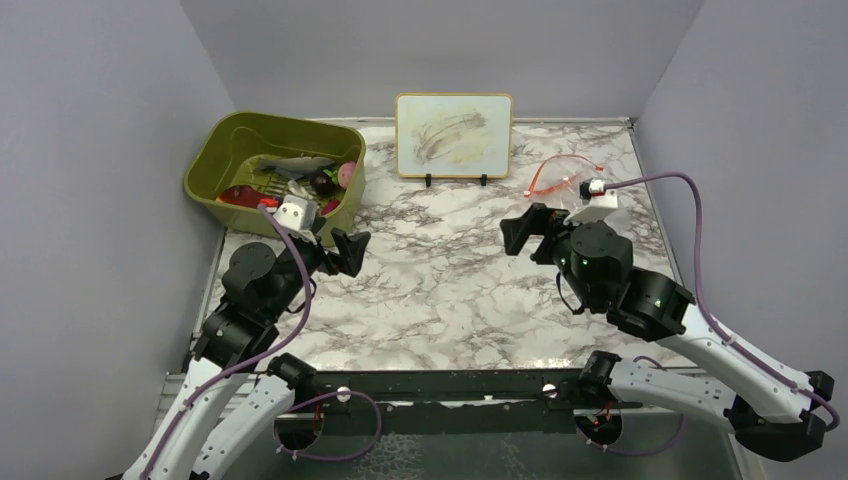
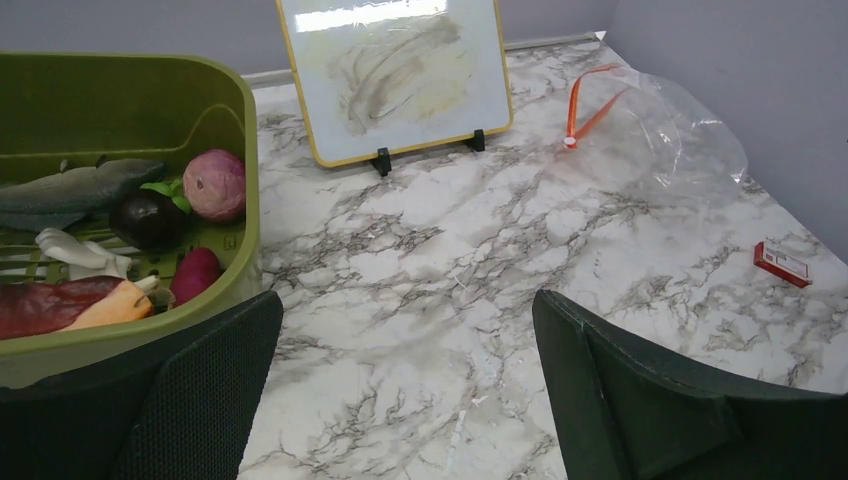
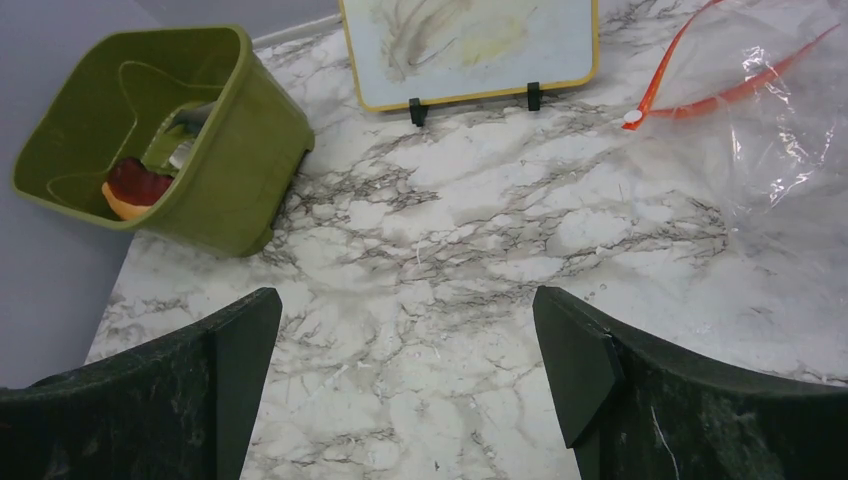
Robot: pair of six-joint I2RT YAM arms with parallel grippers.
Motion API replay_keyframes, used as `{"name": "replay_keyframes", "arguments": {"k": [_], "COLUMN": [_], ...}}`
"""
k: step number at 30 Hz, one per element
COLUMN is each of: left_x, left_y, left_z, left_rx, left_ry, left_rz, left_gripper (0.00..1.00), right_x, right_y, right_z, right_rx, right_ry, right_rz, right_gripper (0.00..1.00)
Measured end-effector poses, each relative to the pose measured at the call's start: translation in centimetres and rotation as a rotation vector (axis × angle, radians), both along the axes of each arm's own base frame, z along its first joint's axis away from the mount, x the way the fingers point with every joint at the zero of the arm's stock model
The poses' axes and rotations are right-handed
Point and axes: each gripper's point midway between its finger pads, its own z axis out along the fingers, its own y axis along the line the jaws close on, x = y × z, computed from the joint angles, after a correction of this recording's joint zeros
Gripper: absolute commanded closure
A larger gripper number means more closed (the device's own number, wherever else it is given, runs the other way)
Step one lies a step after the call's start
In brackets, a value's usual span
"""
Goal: Place the food in the zip-top bag and seal the zipper
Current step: Pick up the zipper food storage bag at the corner of the board.
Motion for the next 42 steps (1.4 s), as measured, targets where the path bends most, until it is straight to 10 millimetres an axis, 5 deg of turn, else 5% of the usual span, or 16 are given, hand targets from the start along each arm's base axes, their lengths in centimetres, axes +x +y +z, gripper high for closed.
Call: {"name": "replay_keyframes", "arguments": {"k": [14,23,32,38,42], "left_x": [0.0,-0.1,-0.1,-0.4,-0.4], "left_y": [-0.1,-0.4,-0.3,-0.2,-0.2], "left_z": [-2.8,-5.3,-5.0,-5.1,-4.9], "left_rx": [0.034,0.053,0.044,0.043,0.043], "left_ry": [0.028,0.065,0.040,0.030,0.022], "left_rz": [-0.013,-0.029,-0.028,-0.029,-0.031], "left_gripper": [0.00,0.00,0.00,0.00,0.00], "right_x": [1.6,5.0,11.5,15.0,16.7], "right_y": [1.6,2.0,-5.9,-12.6,-16.2], "right_z": [-2.0,-5.0,-8.6,-10.5,-14.0], "right_rx": [-0.123,-0.318,-0.396,-0.400,-0.414], "right_ry": [0.011,0.056,0.188,0.236,0.327], "right_rz": [0.004,-0.061,-0.303,-0.479,-0.556], "right_gripper": [0.00,0.04,0.39,0.34,0.29]}}
